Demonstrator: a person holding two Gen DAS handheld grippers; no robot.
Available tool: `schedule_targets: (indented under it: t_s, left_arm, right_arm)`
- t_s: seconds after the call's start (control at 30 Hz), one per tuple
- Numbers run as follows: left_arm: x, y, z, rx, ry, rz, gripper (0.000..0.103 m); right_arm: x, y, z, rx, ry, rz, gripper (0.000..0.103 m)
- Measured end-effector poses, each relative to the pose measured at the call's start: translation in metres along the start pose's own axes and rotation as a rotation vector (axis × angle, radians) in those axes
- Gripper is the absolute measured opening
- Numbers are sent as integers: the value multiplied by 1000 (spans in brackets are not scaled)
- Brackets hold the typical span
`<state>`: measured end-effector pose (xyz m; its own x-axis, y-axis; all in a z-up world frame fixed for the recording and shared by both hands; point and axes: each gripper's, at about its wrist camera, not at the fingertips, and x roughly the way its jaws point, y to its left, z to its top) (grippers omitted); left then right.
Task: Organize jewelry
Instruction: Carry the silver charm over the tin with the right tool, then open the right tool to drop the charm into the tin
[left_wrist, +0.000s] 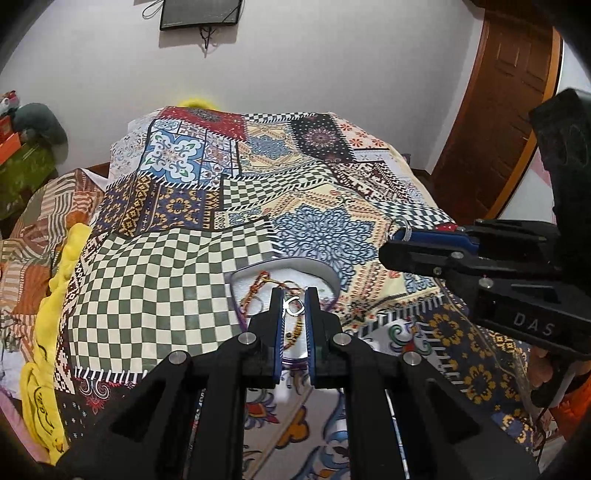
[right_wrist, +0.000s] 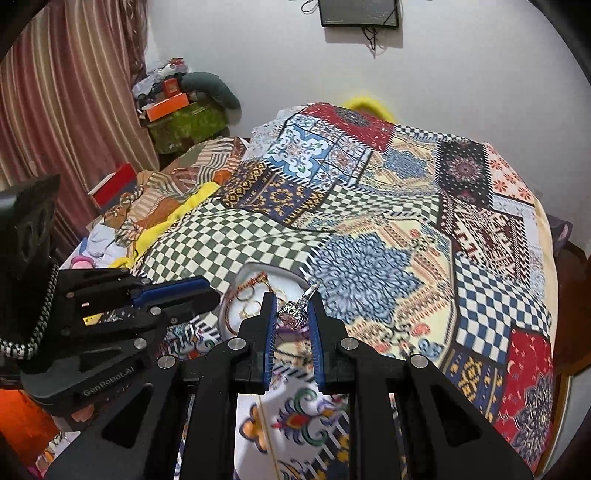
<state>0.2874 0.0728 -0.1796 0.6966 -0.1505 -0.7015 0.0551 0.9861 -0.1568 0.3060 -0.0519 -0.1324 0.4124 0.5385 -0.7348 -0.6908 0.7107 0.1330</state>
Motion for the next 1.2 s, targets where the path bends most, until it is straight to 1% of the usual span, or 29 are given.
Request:
schedule_targets:
  t_s: [0.13, 0.27, 0.47, 0.53, 0.77, 1.07, 1.2]
  left_arm:
    - [7, 7, 0, -3, 7, 3, 9]
    - [16, 14, 0, -10, 17, -4, 9]
    - [31, 23, 2, -30, 36, -38, 9]
    - [36, 24, 3, -26, 40, -36, 9]
    - [49, 30, 4, -29, 57, -44, 9]
    - [50, 32, 3, -34, 53, -37, 9]
    - [49, 34, 5, -52, 58, -33, 9]
  right_arm:
    - [14, 4, 3, -17, 19, 8, 15]
    - [33, 7, 2, -46, 64, -6, 15]
    - [52, 3, 0, -50, 116, -4, 15]
    - [57, 3, 0, -54, 127, -3, 15]
    - [64, 6, -3, -75, 149, -4, 15]
    - [68, 12, -7, -104, 175, -5, 15]
    - [67, 15, -7, -116, 178, -25, 17]
